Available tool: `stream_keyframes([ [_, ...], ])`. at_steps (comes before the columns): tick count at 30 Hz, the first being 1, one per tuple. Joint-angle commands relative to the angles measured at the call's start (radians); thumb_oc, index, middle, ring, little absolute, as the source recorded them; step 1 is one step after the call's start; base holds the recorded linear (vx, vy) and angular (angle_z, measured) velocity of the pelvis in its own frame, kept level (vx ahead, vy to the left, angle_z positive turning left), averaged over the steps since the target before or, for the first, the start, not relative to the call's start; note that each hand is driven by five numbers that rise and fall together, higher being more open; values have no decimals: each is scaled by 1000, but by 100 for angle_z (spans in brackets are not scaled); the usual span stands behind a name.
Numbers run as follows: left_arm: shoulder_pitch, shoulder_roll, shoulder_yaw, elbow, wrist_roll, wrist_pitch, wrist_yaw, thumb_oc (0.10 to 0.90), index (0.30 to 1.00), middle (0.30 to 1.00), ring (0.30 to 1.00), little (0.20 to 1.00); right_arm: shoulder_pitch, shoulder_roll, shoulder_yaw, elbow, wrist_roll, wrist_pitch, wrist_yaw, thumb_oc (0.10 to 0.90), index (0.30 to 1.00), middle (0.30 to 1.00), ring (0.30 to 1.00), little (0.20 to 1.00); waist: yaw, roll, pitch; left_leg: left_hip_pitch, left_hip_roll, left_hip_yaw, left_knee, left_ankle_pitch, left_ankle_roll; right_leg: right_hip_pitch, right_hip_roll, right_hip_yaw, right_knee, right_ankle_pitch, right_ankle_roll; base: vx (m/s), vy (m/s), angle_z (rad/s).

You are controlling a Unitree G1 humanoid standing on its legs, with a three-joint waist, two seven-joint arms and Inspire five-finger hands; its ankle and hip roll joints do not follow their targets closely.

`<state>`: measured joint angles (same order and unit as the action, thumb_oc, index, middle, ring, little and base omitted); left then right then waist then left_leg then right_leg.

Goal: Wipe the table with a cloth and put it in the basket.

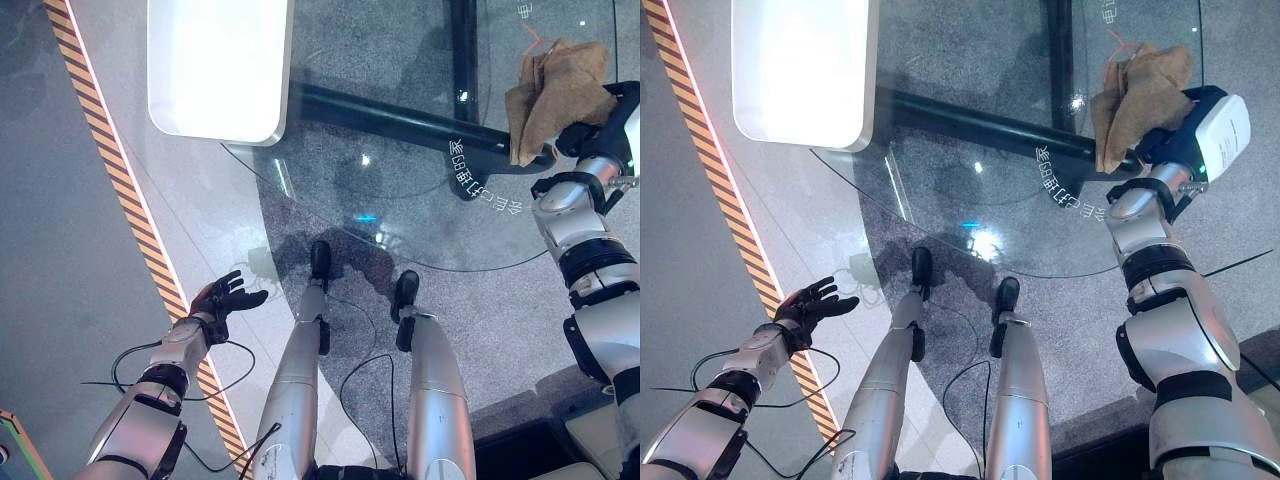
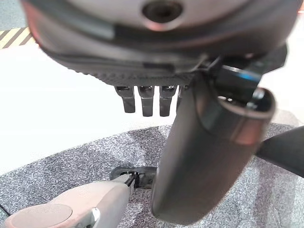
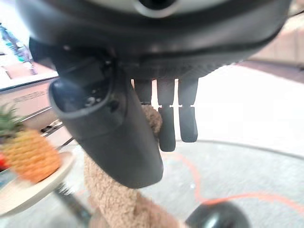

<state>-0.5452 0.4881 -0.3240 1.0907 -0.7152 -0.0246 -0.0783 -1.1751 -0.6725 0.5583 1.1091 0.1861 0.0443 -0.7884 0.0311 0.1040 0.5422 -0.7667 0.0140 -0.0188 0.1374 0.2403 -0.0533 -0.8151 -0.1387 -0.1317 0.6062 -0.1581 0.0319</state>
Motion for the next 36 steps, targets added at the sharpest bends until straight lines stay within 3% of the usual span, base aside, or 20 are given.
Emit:
stream_keyframes([
  [1,-11,2,14,72,-9,-21,11,800,900,900,900,900,-124,-39,75,-48,-106,-28,-8,100,300,300,300,200,42,-29,-22,33,-34,17,162,-221,29,62,7,-8,-274,169,41,0,0,0],
  [20,-6,-46,-13,40,9,-32,41,800,900,900,900,900,-112,89,218,-237,-215,22,143,100,300,300,300,200,64,-13,-22,43,-51,21,143,-204,29,75,2,-29,-279,164,32,0,0,0],
  [36,-8,-83,-7,31,15,-43,55,800,900,900,900,900,-55,199,290,-425,-239,-2,300,100,300,300,300,200,72,5,-22,56,-60,23,120,-182,21,84,-5,-34,-285,167,32,0,1,0],
])
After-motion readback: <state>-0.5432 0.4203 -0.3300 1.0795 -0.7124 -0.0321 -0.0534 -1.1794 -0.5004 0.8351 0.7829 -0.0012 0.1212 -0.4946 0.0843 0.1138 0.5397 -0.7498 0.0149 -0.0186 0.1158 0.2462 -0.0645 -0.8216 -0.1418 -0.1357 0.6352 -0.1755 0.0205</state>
